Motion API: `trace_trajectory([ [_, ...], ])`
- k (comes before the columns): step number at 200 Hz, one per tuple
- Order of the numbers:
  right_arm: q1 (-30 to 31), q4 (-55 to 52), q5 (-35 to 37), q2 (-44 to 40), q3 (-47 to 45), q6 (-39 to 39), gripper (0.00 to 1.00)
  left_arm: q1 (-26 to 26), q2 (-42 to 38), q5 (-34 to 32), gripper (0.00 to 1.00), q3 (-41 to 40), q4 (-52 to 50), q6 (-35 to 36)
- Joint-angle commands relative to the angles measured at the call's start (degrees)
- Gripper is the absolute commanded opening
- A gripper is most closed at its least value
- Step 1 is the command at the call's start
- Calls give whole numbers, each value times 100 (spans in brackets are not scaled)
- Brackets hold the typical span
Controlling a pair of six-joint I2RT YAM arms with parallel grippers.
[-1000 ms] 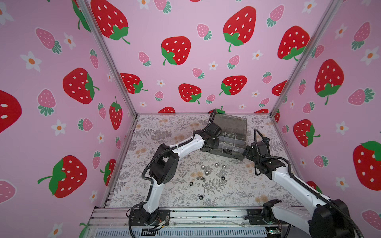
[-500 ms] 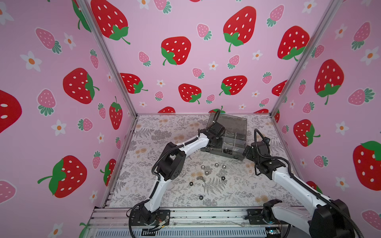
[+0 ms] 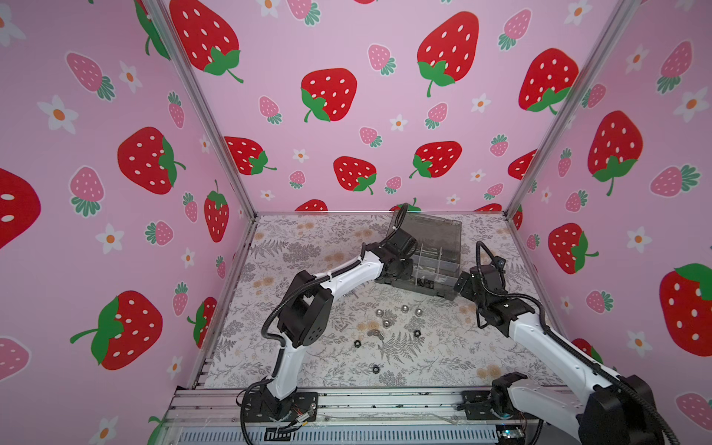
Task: Sort the screws and nuts into containers
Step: Place the nut into the container, then rotate the nut at the bottom-center of the table.
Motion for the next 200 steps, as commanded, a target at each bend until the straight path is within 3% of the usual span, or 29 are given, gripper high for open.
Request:
trace_trajectory([
  [1,-30,-6,112,1,-50,129,100,-86,-589,-225,50,-638,-88,27],
  [25,-27,-7,117,7,-58,142,100,-228,-1312,-450,55,-1702,-133,17],
  [74,-30,71,37,52,-155,186,100,-823,-2452,-459,65,-3555,-376,-799],
  [115,-30,164,-158,115,-192,191,100,-1238,-2843,-527,71,-3979,-419,-1011],
  [200,-34,131,-117,-153,-291,162,100,-1484,-2208,27,71,-3970,-24,-768],
])
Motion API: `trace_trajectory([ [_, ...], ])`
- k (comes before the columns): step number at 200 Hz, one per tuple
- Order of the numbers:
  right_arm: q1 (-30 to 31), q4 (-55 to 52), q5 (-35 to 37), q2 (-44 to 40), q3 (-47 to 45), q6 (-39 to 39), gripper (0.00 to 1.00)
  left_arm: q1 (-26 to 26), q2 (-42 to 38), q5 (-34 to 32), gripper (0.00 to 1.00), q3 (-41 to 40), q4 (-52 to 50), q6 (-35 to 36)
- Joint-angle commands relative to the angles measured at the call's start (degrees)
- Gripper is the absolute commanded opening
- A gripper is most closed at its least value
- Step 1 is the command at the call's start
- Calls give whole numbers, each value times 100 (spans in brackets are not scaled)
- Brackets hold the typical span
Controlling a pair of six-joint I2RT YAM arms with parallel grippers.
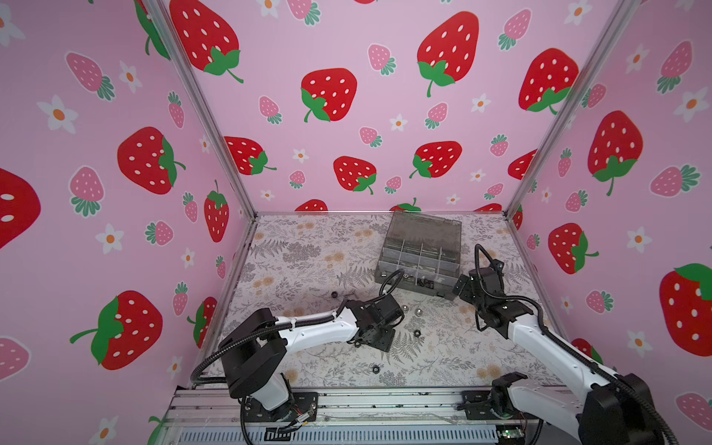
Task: Sort the screws and nuts into containers
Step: Rotate the nut at the bottom-center of the table.
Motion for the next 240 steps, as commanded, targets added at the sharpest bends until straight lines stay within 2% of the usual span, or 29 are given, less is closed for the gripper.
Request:
trace_trajectory([
  [1,-33,41,49,-131,-99,89,100,-21,167,137,71,24,81,70],
  [77,-23,56,101,-105,-84,55,100,51,709,139,72,139,111,204],
  [132,-27,64,115,-76,-92,55,100,412,825,-94,69,217,188,270],
  [159,-34,80,110,-24,-63,53,100,467,914,-150,66,393,194,318],
  [208,-27,49,109,9,-22,40,100,467,860,-35,53,376,-108,237],
  [240,-28,47,137,0,-54,68,100,465,629,-39,54,258,-388,232],
])
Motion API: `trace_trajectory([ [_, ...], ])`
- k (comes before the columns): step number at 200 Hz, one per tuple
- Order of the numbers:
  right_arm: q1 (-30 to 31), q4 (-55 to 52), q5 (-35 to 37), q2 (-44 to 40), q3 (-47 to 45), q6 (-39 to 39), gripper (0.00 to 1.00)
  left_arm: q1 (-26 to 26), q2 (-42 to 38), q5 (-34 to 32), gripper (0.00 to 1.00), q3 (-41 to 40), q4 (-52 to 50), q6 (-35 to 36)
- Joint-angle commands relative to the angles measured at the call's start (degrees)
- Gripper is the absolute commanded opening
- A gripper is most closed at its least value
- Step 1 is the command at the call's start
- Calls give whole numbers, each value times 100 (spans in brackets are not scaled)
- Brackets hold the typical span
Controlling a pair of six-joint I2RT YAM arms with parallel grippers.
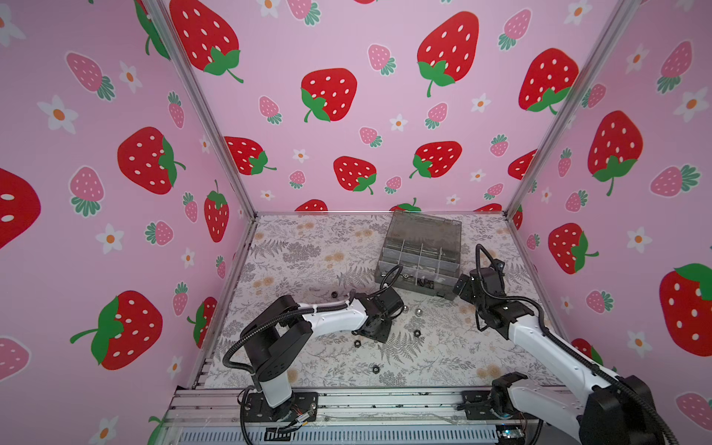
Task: Sort the screws and nuts into containers
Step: Rotate the nut at the bottom-center of the table.
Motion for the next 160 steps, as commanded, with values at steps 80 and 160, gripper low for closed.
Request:
trace_trajectory([
  [80,-31,-9,109,55,-57,83,100,-25,-91,-249,50,-29,-445,-17],
  [160,-33,19,110,51,-73,92,100,-69,248,-109,48,218,-124,88],
])
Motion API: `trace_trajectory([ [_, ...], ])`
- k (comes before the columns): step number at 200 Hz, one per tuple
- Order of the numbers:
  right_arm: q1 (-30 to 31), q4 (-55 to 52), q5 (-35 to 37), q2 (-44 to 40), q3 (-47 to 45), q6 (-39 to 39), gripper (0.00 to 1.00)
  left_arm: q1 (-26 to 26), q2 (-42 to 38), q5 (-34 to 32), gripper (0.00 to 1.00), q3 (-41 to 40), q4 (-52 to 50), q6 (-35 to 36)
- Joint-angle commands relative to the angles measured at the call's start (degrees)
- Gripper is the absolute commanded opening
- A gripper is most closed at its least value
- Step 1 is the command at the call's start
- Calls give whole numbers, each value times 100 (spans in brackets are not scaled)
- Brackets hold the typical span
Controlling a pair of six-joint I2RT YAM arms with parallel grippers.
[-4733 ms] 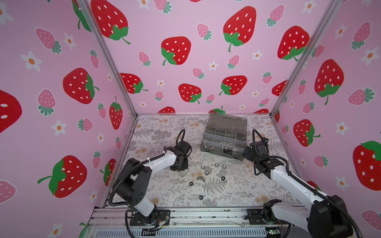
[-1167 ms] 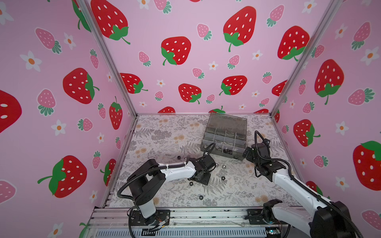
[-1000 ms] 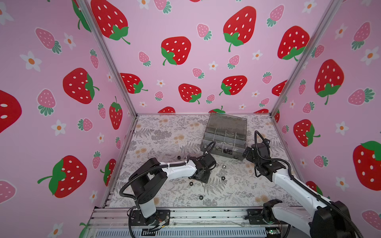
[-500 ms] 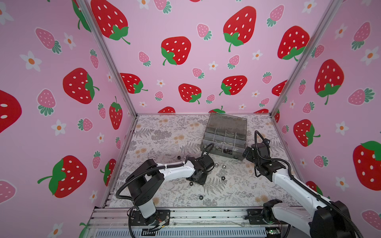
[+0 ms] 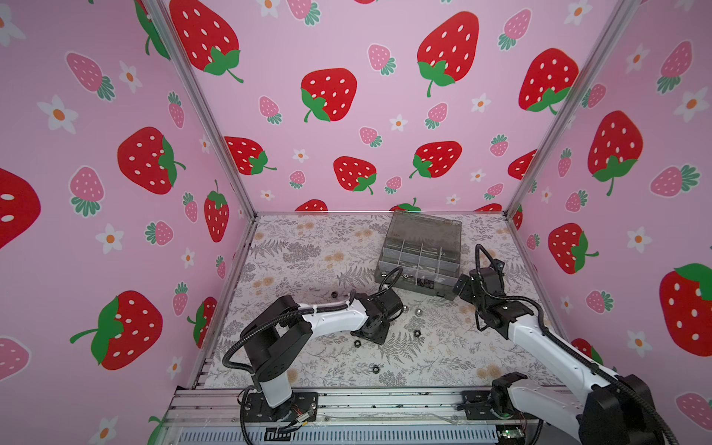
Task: Sort the screws and nuts into containers
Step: Rotate the nut at the bottom-center of the table, then pick up the nut from the bottom-center of the table.
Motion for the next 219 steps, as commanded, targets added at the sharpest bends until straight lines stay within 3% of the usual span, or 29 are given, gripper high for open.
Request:
trace_trajectory([
  [1,-29,8,103,25,-72,92,100,-33,193,23,47,164,86,38],
  [19,-27,8,98,38,-65,85,100,-36,238,19,40,179,82,21],
  [68,-31,32,86,101,-10,75,100,-33,145,19,38,138,-55,-31],
  [219,-28,-1,119,60,22,54,100,-31,224,-205,17,260,-202,74],
])
